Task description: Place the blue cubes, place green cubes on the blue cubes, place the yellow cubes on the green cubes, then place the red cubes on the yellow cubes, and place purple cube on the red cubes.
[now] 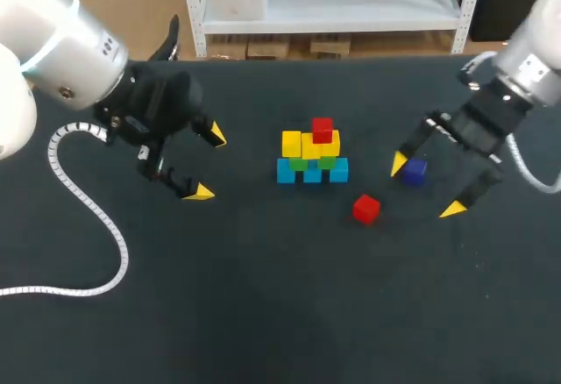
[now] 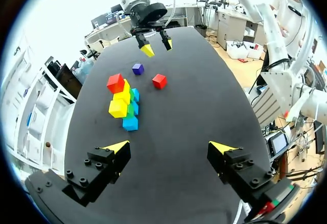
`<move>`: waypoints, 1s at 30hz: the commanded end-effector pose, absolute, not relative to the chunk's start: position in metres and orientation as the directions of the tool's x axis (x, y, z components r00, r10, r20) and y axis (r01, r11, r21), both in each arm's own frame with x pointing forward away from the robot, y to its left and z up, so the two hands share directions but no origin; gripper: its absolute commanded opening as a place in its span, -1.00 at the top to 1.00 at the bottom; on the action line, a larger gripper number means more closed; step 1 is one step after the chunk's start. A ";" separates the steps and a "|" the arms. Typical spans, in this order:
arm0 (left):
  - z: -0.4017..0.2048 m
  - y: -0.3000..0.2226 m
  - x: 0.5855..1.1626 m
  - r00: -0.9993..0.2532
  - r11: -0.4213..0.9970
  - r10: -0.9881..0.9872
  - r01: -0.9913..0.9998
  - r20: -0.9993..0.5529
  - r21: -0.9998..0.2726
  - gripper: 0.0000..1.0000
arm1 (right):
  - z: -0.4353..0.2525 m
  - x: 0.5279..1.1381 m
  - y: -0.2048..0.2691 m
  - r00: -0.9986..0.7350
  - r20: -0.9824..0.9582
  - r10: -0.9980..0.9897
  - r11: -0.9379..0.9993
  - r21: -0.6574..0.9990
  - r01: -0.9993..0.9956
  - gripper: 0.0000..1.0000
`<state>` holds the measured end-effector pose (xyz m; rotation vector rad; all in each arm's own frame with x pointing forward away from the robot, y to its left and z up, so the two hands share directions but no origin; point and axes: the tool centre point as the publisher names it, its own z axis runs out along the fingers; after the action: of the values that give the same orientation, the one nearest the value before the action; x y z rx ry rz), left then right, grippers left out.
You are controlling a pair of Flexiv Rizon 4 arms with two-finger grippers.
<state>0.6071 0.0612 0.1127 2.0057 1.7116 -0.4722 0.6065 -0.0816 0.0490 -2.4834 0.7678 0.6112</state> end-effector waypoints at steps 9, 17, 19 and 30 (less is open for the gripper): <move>0.113 0.061 0.608 0.169 -0.123 0.827 0.985 -0.536 0.121 -1.00 | 0.025 0.620 -0.051 0.848 -0.453 -0.276 -0.880 -0.236 -0.412 -1.00; 0.113 0.061 0.608 0.169 -0.123 0.827 0.985 -0.536 0.121 -1.00 | 0.018 0.633 -0.035 0.850 -0.433 -0.299 -0.877 -0.227 -0.424 -1.00; 0.113 0.061 0.608 0.169 -0.123 0.827 0.985 -0.536 0.121 -1.00 | 0.015 0.636 -0.033 0.852 -0.424 -0.308 -0.876 -0.223 -0.428 -1.00; 0.113 0.061 0.608 0.169 -0.123 0.827 0.985 -0.536 0.121 -1.00 | 0.002 0.642 -0.028 0.841 -0.398 -0.367 -0.865 -0.187 -0.466 -0.53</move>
<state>0.6071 0.0611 0.1127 2.0057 1.7118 -0.4721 0.6425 -0.0299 0.0035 -2.7370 0.6295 0.5188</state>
